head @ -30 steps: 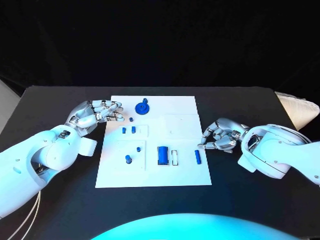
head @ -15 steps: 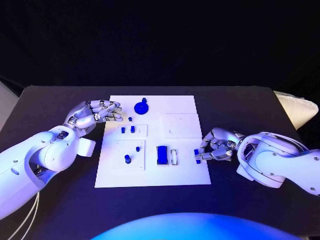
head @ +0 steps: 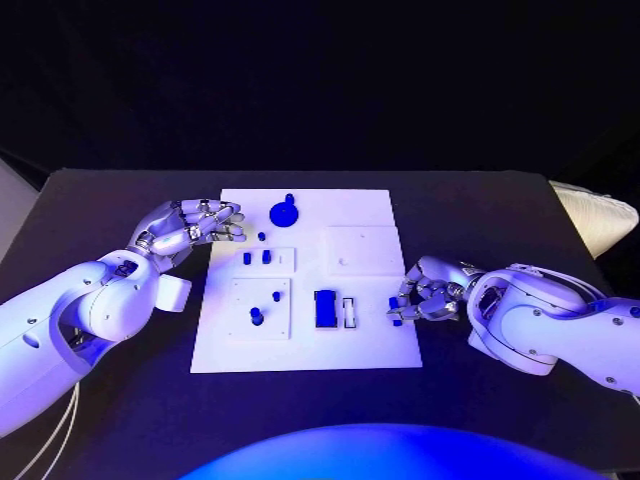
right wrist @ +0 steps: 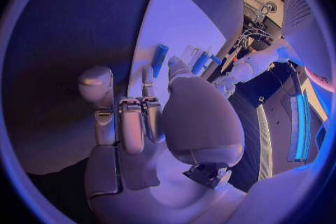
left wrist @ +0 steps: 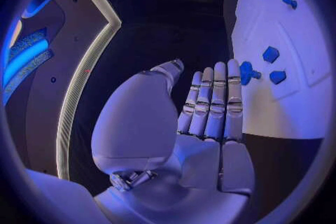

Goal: Assemble the parts on the task board

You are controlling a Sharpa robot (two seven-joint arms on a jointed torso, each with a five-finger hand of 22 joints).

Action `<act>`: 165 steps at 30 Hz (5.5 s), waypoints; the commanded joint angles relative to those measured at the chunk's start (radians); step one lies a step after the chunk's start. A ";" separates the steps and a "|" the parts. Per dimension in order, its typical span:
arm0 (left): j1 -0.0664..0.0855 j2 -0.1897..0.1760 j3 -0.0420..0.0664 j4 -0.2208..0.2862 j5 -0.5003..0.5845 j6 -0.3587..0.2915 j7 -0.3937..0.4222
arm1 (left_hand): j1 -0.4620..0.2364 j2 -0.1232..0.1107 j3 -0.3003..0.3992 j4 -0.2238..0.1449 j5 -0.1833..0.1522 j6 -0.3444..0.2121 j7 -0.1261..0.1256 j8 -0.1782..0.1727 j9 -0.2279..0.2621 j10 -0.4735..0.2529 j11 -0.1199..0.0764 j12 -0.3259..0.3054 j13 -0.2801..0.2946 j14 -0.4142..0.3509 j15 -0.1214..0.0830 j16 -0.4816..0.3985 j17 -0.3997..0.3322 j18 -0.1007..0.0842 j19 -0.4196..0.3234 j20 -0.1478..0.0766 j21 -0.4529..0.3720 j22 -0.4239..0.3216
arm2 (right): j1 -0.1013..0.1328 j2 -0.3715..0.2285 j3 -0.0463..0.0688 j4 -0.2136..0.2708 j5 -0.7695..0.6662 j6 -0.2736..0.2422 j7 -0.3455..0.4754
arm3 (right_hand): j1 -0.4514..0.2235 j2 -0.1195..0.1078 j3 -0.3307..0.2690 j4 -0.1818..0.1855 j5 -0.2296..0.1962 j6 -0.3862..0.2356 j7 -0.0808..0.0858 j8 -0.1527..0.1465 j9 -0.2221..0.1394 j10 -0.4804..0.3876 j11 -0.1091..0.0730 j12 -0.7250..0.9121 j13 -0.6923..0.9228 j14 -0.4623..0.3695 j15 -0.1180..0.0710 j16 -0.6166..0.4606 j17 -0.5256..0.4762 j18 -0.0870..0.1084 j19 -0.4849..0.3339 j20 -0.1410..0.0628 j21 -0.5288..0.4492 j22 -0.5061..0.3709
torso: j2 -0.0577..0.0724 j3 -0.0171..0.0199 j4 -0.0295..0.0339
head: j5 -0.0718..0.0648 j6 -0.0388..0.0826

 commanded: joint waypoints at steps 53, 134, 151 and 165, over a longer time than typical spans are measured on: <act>-0.043 0.002 0.066 0.009 -0.008 0.012 0.002 | 0.005 -0.002 -0.007 0.002 -0.003 0.005 0.004 -0.005 -0.002 0.000 0.002 -0.002 0.002 0.002 0.001 -0.006 0.004 -0.011 0.006 0.001 -0.009 -0.004 | 0.005 0.080 0.004 0.040 0.046 -0.093 -0.006 | 0.123 -0.099 0.396 -0.011 0.193 0.043 -0.012 -0.012 -0.037 0.083 -0.017 0.017 0.236 0.100 -0.012 0.013 0.246 -0.017 0.022 -0.011 0.022 0.054 | 0.000 -0.0004 -0.0008 | 0.009 -0.002; -0.043 -0.001 0.067 0.008 -0.016 0.032 -0.013 | 0.012 0.001 -0.014 0.006 -0.003 0.005 0.003 -0.006 -0.003 -0.001 0.001 -0.002 0.002 0.001 0.001 -0.011 0.010 -0.011 0.009 0.001 -0.015 -0.008 | -0.015 0.168 0.000 -0.001 0.067 -0.081 -0.053 | -0.228 -0.052 0.372 -0.003 0.144 0.052 -0.021 0.034 -0.022 0.105 -0.024 0.055 0.263 0.102 -0.018 0.018 0.255 -0.021 0.033 -0.016 0.031 0.086 | 0.000 0.0003 -0.0006 | 0.022 -0.016; -0.043 0.001 0.067 0.005 -0.016 0.035 -0.011 | 0.014 0.003 -0.016 0.008 -0.002 0.006 0.003 -0.006 -0.003 -0.002 0.001 -0.001 0.002 -0.001 0.001 -0.013 0.012 -0.011 0.009 0.002 -0.018 -0.010 | -0.017 0.137 0.000 -0.001 0.070 -0.079 -0.031 | -0.150 -0.069 0.351 -0.019 0.061 0.044 -0.022 0.041 -0.020 0.105 -0.025 0.055 0.263 0.102 -0.019 0.017 0.253 -0.020 0.033 -0.017 0.022 0.087 | -0.001 0.0009 -0.0019 | 0.023 -0.013; -0.043 0.012 0.067 -0.003 -0.011 -0.012 0.015 | 0.020 0.007 -0.016 0.007 -0.001 0.006 0.002 -0.006 -0.003 -0.001 0.000 -0.001 0.002 -0.001 0.001 -0.014 0.014 -0.011 0.010 0.002 -0.020 -0.011 | -0.013 0.128 0.001 -0.106 0.436 -0.295 0.326 | -0.054 -0.069 0.265 -0.007 0.087 -0.045 0.017 0.002 -0.039 0.063 0.008 -0.024 0.217 0.082 0.008 -0.025 0.173 0.005 -0.015 0.005 -0.161 0.008 | -0.006 -0.0016 -0.0056 | 0.018 0.021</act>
